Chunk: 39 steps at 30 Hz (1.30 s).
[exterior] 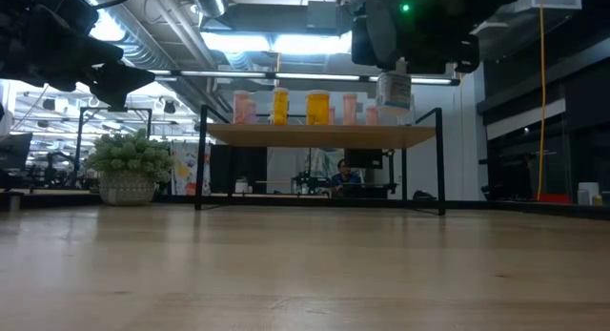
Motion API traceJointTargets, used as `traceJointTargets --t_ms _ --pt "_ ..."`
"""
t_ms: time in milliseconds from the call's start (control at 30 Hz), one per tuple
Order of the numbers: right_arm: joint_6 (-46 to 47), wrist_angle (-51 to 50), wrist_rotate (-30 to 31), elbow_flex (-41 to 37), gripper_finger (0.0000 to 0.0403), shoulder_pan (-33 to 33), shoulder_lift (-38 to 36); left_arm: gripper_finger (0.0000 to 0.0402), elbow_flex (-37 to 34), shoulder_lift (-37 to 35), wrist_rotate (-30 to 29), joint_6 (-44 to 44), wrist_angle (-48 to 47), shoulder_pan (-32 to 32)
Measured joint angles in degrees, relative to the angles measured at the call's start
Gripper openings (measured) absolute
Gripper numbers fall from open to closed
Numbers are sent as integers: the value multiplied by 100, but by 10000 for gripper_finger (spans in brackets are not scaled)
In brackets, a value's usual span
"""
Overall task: Pick and place medicine bottles onto shelf by color
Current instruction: Put the white medicine bottle on the shelf
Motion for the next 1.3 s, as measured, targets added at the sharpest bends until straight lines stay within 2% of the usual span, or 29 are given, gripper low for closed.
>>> traceJointTargets --t_ms 267,567,1300 --pt "-67 181 -175 0 186 5 2 274 0 0 0 0 0 2" --pt "-1346 1245 -346 2 186 71 2 274 0 0 0 0 0 2" --pt "-1376 1509 -448 2 190 -548 4 274 1 0 1 0 0 2"
